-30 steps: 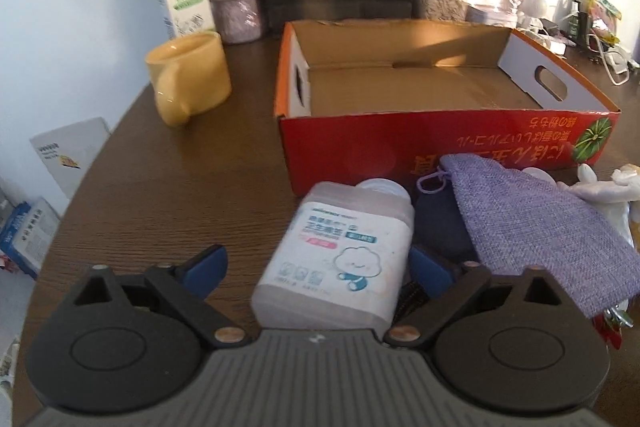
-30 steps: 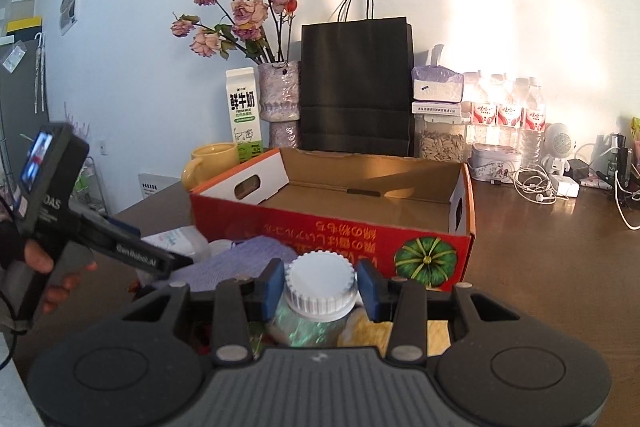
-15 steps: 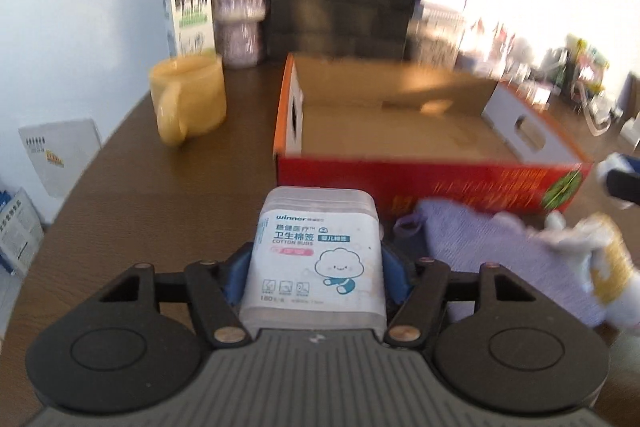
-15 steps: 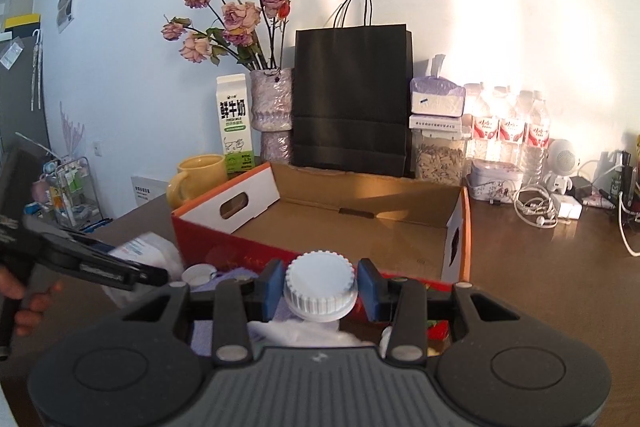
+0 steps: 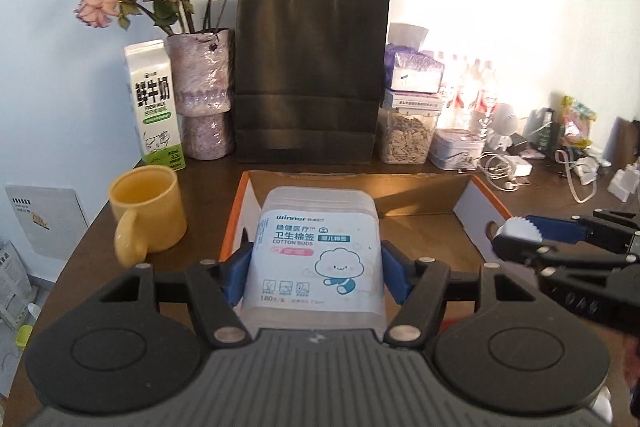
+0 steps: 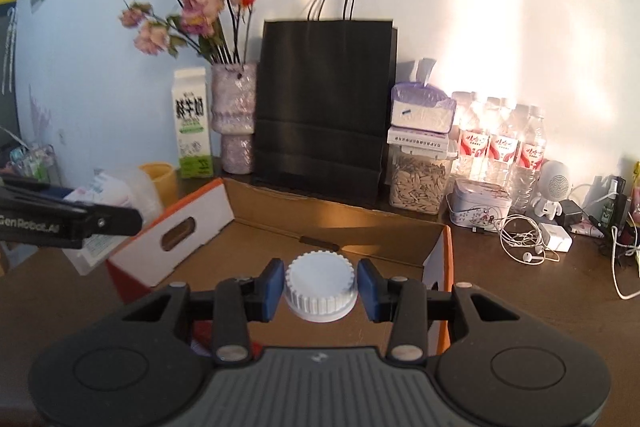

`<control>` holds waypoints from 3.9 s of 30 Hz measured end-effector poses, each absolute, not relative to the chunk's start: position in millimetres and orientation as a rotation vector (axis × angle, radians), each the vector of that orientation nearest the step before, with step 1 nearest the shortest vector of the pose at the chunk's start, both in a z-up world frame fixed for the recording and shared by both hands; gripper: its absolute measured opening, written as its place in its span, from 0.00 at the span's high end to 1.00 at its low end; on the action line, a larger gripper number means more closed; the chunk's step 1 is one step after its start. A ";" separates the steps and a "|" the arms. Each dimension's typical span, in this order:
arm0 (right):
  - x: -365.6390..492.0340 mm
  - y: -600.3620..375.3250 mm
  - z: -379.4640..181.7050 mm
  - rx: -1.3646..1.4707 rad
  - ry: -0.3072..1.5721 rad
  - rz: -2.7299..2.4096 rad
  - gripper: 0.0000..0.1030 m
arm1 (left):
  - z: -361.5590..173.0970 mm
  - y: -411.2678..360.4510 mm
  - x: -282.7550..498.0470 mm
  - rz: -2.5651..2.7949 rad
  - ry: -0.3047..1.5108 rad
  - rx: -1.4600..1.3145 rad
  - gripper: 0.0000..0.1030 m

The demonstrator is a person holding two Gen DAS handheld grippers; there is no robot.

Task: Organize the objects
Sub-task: 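Lower the swab box into the cardboard box and open left while right releases the cap inside, then move both grippers back from the cardboard box toward the item pile, then grasp a small white cap with the right gripper while left grasps the small orange item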

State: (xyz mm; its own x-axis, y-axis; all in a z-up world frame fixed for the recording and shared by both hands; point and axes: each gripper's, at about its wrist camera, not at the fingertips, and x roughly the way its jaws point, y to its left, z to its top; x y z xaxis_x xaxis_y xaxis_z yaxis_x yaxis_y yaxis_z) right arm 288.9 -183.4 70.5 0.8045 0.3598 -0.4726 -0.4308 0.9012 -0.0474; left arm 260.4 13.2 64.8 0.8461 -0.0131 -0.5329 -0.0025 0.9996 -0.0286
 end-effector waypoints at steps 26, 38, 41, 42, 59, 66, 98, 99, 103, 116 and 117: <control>374.7 -147.4 10.6 -0.200 0.729 0.366 0.07 | 10.5 -6.8 342.5 0.066 0.688 -0.009 0.00; 357.9 -151.2 21.3 -0.185 0.685 0.384 0.01 | 12.3 3.2 328.6 0.081 0.692 -0.032 0.00; 347.2 -155.2 29.0 -0.178 0.653 0.390 0.00 | 23.8 5.9 312.7 0.064 0.655 -0.049 0.00; 342.1 -157.1 32.4 -0.175 0.640 0.393 0.00 | 27.9 6.0 307.2 0.064 0.641 -0.047 0.00; 223.0 -217.0 70.4 -0.141 0.421 0.418 0.00 | 42.9 31.7 194.8 0.058 0.510 -0.033 0.00; 179.2 -236.4 58.7 -0.128 0.417 0.425 0.00 | 28.9 39.7 151.1 0.049 0.511 -0.026 0.00; 70.4 -220.1 -12.6 -0.156 0.472 0.554 0.30 | -23.9 39.6 50.4 0.029 0.584 -0.082 0.00; 72.4 -215.4 -15.5 -0.157 0.486 0.571 0.34 | -24.3 40.4 50.0 0.030 0.585 -0.084 0.00; 80.3 -196.0 -25.7 -0.170 0.526 0.622 0.45 | -25.7 45.8 47.7 0.039 0.589 -0.092 0.00; 100.5 -171.2 -37.5 -0.171 0.574 0.614 0.74 | -31.9 70.4 56.5 0.083 0.603 -0.114 0.00; 100.6 -171.4 -37.6 -0.167 0.574 0.615 0.74 | -32.5 71.8 58.4 0.085 0.606 -0.114 0.00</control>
State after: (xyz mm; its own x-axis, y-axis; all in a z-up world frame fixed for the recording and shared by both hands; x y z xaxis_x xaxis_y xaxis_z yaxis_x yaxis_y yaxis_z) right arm 100.6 -171.4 -37.6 0.6674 0.4969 -0.5547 -0.5871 0.8093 0.0186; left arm 58.4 71.8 -32.5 0.8187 0.0465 -0.5724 -0.1136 0.9901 -0.0821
